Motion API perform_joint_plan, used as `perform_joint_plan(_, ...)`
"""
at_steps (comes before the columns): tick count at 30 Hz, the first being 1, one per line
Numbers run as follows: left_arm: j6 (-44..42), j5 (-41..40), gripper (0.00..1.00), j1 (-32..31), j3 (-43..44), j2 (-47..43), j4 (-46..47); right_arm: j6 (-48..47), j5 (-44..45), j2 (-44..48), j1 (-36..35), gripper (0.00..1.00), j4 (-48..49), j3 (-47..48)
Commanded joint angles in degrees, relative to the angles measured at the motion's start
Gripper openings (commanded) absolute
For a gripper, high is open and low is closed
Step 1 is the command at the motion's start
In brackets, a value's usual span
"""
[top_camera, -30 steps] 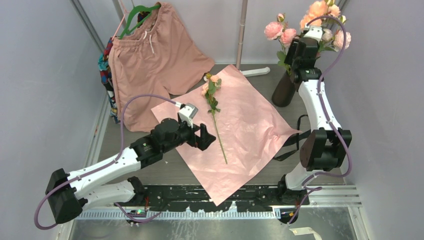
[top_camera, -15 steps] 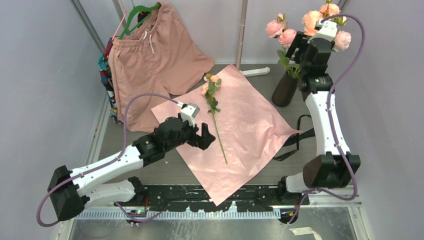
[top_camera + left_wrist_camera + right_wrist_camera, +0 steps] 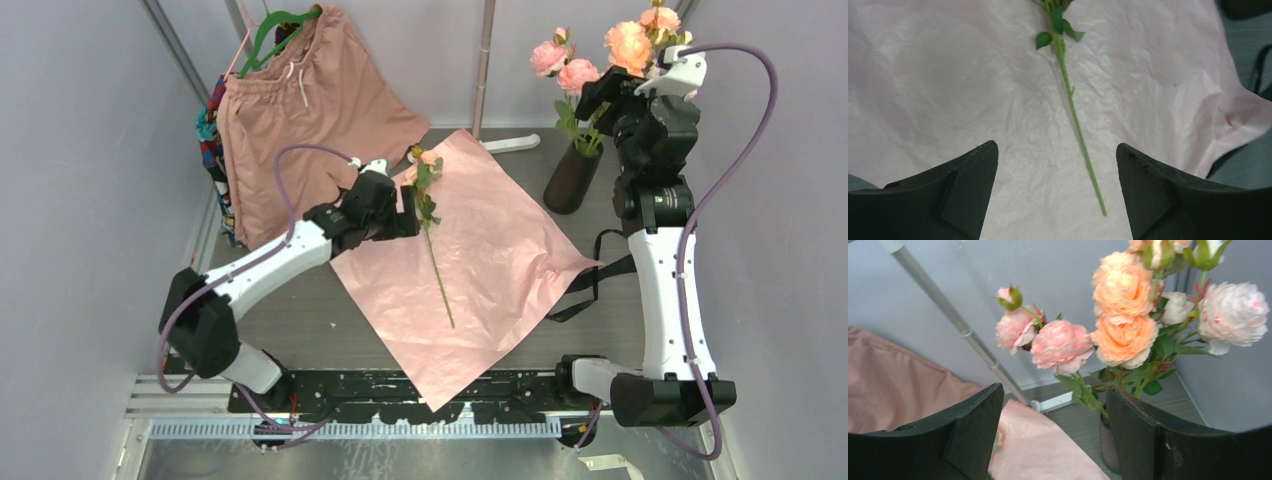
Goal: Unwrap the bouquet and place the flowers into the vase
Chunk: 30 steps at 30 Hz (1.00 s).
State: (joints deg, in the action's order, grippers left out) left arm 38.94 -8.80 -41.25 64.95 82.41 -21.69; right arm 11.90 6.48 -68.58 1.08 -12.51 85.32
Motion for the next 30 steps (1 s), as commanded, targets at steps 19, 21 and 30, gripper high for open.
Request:
perform_joint_plan(19,9.8,-5.1,0.63,1.1,31.7,35.0,-13.9,2.5,-15.6,9.3,-16.6,0.8,-8.0,-9.9)
perform_joint_plan(21,10.4,-6.2,0.6,1.1,34.3,37.5,-14.4,3.1,-16.6,9.2,-16.9,0.8,-7.6,-10.8)
perform_joint_plan(30,11.0,-5.2,0.33,1.1,39.7,44.8,-14.4,1.5,-15.5,9.9,-17.2,0.8,-9.0,-10.5)
